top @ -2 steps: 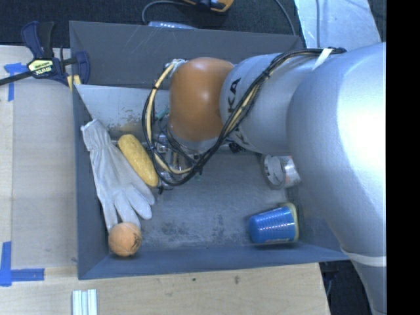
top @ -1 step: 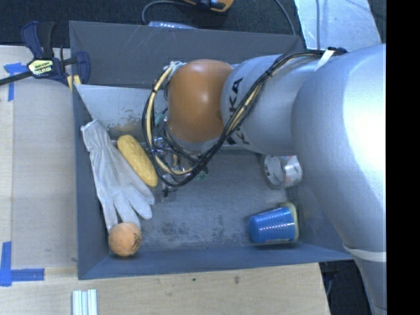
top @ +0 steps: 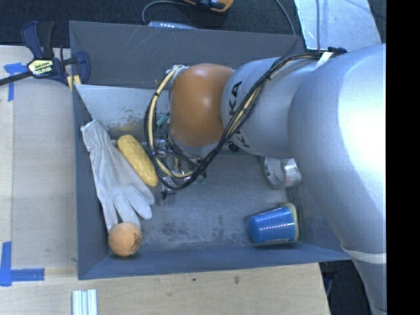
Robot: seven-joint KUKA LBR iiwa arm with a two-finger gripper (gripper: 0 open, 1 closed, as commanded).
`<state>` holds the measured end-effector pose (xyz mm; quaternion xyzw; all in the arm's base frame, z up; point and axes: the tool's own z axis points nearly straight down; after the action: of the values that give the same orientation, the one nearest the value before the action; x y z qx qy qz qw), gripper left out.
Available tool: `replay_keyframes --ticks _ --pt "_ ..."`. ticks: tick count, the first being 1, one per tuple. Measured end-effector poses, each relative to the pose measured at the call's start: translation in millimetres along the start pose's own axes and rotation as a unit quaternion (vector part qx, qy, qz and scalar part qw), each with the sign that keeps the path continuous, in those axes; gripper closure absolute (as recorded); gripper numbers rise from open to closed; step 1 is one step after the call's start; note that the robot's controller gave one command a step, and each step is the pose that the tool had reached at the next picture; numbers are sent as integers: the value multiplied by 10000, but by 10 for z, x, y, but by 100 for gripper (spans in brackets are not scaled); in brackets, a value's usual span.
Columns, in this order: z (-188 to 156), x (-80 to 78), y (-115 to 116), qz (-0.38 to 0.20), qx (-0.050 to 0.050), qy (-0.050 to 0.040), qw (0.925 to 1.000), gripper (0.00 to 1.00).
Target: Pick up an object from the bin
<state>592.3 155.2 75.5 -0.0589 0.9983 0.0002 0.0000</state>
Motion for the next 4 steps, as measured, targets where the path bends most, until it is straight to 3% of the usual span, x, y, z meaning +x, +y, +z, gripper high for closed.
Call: replay_keyframes --ticks 1,3,4 --pt "-8 12 101 1305 1 -10 9915 0" --pt "-68 86 49 2054 -1 -5 9787 0" --pt "-104 -182 164 2481 -2 -10 9687 0"
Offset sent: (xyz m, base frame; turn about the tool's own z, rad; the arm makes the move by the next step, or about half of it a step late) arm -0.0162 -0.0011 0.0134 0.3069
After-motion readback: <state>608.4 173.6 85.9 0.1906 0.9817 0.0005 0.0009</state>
